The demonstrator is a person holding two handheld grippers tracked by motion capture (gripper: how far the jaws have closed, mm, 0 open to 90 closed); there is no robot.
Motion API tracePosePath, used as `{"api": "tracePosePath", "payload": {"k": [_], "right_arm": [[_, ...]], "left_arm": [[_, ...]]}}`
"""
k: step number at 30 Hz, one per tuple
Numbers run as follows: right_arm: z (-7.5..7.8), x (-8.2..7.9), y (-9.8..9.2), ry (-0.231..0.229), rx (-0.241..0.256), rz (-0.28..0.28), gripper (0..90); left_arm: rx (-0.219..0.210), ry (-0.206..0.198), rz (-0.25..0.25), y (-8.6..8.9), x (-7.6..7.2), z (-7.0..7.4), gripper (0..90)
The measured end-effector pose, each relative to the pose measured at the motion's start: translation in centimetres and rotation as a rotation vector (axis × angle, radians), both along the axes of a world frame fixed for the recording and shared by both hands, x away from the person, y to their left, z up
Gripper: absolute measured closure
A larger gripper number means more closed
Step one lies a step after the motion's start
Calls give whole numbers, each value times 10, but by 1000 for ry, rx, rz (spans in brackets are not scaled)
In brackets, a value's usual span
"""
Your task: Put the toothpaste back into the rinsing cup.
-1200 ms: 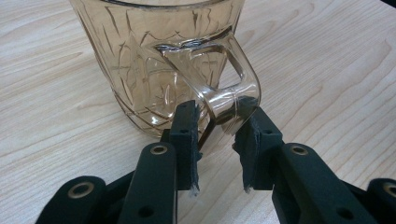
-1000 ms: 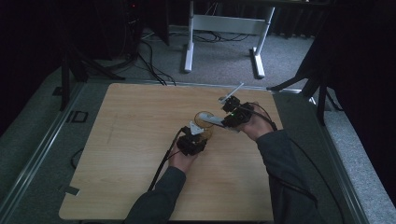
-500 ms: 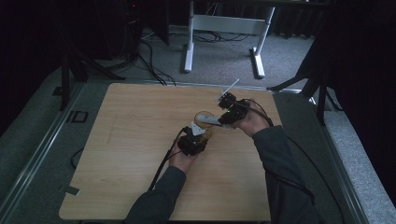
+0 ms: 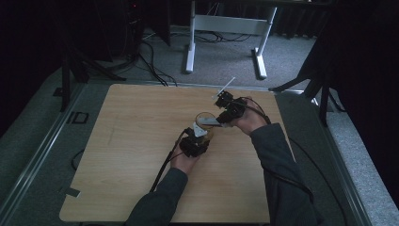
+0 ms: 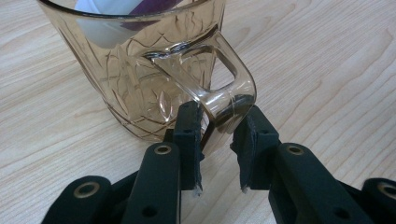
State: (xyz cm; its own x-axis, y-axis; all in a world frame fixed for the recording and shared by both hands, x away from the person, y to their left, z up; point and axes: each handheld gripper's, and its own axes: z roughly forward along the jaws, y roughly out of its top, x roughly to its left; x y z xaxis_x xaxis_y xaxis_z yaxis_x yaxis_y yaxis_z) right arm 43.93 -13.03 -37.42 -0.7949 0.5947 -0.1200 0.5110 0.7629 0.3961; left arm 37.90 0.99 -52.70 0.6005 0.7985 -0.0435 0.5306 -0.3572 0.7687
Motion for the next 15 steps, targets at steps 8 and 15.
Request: {"api": "tracePosePath", "payload": {"k": [8,15], "right_arm": [[2,3,7,6,-8,6,749],[3,4,11,-12,6,13,740]], "left_arm": [[0,0,1,0,0,0,723],[4,1,-7,0,0,0,723]]}}
